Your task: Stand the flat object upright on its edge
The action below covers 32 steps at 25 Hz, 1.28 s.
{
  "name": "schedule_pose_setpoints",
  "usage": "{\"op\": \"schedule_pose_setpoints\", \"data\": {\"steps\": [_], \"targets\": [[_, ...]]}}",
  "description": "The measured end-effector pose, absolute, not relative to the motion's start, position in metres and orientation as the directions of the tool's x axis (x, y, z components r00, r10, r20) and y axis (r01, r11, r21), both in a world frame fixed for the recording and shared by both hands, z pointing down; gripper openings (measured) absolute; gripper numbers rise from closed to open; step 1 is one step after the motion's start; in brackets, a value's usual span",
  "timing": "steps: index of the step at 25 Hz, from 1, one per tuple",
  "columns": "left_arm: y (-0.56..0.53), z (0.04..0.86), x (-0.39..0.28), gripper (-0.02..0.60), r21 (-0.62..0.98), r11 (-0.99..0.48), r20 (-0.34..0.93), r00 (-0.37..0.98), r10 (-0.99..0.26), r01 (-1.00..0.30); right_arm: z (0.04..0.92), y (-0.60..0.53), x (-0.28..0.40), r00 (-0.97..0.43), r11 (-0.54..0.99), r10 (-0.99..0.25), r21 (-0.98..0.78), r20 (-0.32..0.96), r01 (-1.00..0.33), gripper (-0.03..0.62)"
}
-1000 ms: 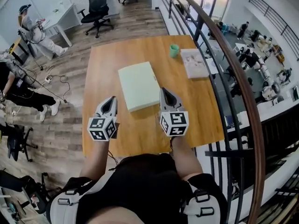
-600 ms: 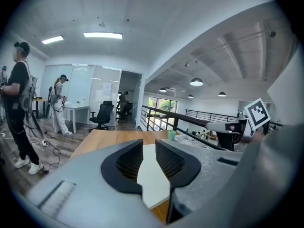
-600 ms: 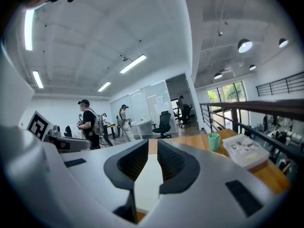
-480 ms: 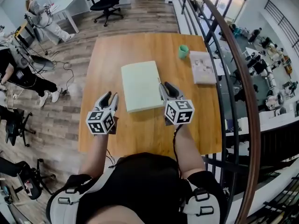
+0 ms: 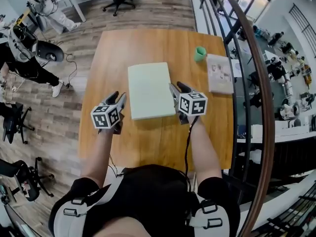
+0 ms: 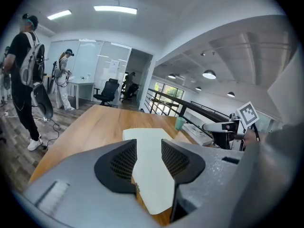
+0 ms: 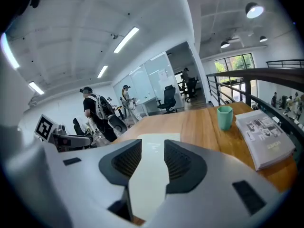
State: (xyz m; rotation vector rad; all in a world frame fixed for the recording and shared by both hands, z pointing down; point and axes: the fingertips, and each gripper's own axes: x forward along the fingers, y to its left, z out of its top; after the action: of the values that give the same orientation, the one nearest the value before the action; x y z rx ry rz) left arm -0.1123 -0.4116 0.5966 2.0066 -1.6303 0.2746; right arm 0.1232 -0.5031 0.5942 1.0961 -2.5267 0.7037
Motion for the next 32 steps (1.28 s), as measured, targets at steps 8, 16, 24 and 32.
{"op": "schedule_pose_setpoints", "data": {"steps": [8,16,24,32], "targets": [[-0.455,0.664,-0.122,0.175,0.473,-0.047,0.560,0.341,-0.755,-0.880,0.682,-0.536,0.113,-0.651,0.569,-0.439,-0.369,0.619,-0.735,0.141],[-0.477,0.706,-0.116,0.178,0.543,-0.017,0.605,0.405,-0.686,-0.840,0.730,-0.557,0.113,-0.643,0.487,-0.360,-0.452,0.676,-0.747,0.144],[-0.476,0.740,-0.108,0.181,0.533,-0.010,0.656,0.420,-0.626,-0.846,0.754,-0.554,0.107,-0.642,0.456,-0.288,-0.487,0.711,-0.744,0.147],[-0.476,0.737,-0.106,0.179,0.495,-0.025,0.678,0.404,-0.614,-0.869,0.744,-0.551,0.105,-0.615,0.464,-0.268,-0.460,0.741,-0.757,0.117]]}}
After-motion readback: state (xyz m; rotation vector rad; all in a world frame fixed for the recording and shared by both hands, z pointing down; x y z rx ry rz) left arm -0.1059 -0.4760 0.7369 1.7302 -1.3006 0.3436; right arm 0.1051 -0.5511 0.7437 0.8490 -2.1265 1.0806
